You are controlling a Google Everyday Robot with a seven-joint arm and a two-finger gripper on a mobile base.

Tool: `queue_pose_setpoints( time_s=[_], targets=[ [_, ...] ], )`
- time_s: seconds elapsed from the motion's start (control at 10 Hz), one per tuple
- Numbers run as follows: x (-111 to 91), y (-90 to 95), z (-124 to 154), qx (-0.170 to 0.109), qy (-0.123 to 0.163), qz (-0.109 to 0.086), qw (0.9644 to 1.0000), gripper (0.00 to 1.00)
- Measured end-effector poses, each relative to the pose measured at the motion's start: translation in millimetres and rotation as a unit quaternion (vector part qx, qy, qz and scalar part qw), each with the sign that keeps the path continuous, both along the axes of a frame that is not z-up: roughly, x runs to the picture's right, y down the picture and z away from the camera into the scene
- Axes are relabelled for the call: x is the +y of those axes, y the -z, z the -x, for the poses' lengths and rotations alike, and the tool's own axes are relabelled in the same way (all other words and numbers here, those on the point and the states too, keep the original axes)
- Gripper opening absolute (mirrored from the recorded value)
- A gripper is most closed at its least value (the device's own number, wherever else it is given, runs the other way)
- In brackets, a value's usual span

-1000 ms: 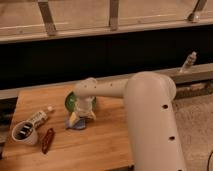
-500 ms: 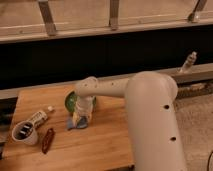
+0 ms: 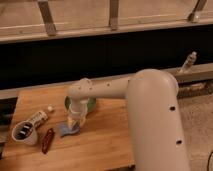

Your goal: Wipe the white sponge on the table

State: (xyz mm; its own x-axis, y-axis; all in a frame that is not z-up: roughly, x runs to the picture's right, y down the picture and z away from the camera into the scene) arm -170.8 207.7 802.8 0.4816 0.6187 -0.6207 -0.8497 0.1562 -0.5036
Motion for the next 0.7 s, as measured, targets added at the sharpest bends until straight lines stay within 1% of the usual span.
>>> queue_pose_setpoints(
  time_s=[0.1,0.3,0.5,0.7],
  targets=[
    [2,4.5,-2,0.002,0.001,-0.002,1.0000,0.03],
    [1,8.0,-18,0.015,-0.002,-0.003,0.9999,0.03],
    [-8,-0.9,-56,0.047,-0.017,0.002,0.9988,0.03],
    [-29,-20.3,-105,0.083,-0.033,0.005,0.9960,0.03]
  ],
)
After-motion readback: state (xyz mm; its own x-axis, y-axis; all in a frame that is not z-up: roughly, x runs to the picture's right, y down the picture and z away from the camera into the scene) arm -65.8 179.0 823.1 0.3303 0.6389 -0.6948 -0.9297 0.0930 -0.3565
